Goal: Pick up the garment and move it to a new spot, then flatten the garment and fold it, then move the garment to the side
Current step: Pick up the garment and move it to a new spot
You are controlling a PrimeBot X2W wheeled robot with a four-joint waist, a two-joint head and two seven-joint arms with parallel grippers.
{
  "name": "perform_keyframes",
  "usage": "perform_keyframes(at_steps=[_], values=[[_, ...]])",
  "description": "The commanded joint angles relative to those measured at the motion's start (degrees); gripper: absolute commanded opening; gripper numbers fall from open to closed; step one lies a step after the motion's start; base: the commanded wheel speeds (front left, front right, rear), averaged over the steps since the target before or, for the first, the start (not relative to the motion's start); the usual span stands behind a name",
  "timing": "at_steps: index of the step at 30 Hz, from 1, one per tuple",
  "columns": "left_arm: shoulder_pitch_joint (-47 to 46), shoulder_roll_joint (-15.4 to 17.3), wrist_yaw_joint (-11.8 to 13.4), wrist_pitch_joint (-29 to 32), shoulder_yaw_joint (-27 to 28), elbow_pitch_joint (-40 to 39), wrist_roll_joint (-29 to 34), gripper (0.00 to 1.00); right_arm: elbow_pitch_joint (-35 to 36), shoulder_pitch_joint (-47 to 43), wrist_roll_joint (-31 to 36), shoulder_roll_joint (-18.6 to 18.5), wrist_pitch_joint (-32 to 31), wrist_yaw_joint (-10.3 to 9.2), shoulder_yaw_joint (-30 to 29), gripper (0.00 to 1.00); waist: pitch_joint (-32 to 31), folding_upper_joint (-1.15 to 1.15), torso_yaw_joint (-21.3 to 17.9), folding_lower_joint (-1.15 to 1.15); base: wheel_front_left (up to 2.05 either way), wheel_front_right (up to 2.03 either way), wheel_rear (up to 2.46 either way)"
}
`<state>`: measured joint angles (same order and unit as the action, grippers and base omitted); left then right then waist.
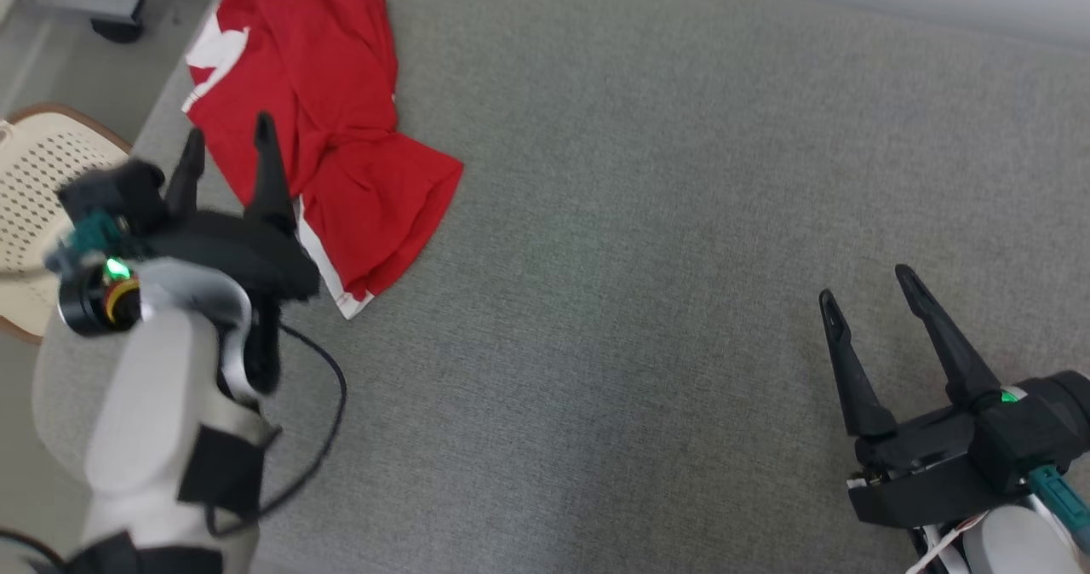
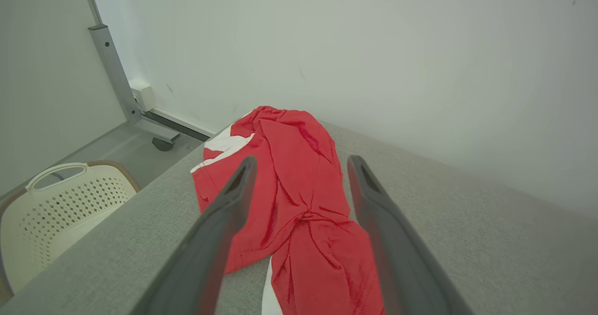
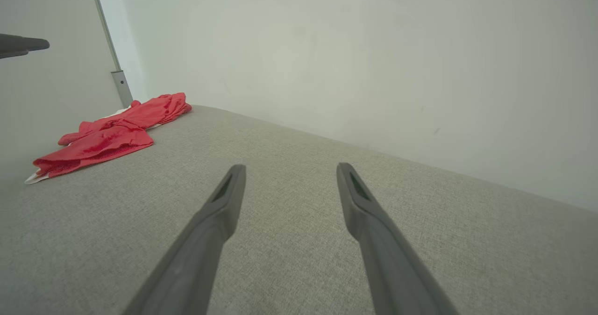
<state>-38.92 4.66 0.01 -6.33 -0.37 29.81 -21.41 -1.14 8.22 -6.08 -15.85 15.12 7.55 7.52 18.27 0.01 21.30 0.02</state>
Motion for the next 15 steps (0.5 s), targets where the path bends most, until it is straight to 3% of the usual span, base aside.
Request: perform_keyframes(at_steps=[1, 15], values=[[-4.97, 1.03, -1.03, 3.94, 0.91, 3.63, -2.33, 1.0, 0.18, 1.57, 0.27, -0.87, 0.01, -0.11, 0.08, 1.0, 5.18, -0.01, -2.1, -0.02, 0.0, 0.0, 0.0], [-26.76, 4.76, 0.01, 24.71, 2.0, 23.62, -7.04, 1.0, 0.15, 6.12, 1.33, -4.21, -0.02, -0.11, 2.39, 1.0, 12.79, -0.01, -3.87, -0.02, 0.0, 0.0, 0.0]])
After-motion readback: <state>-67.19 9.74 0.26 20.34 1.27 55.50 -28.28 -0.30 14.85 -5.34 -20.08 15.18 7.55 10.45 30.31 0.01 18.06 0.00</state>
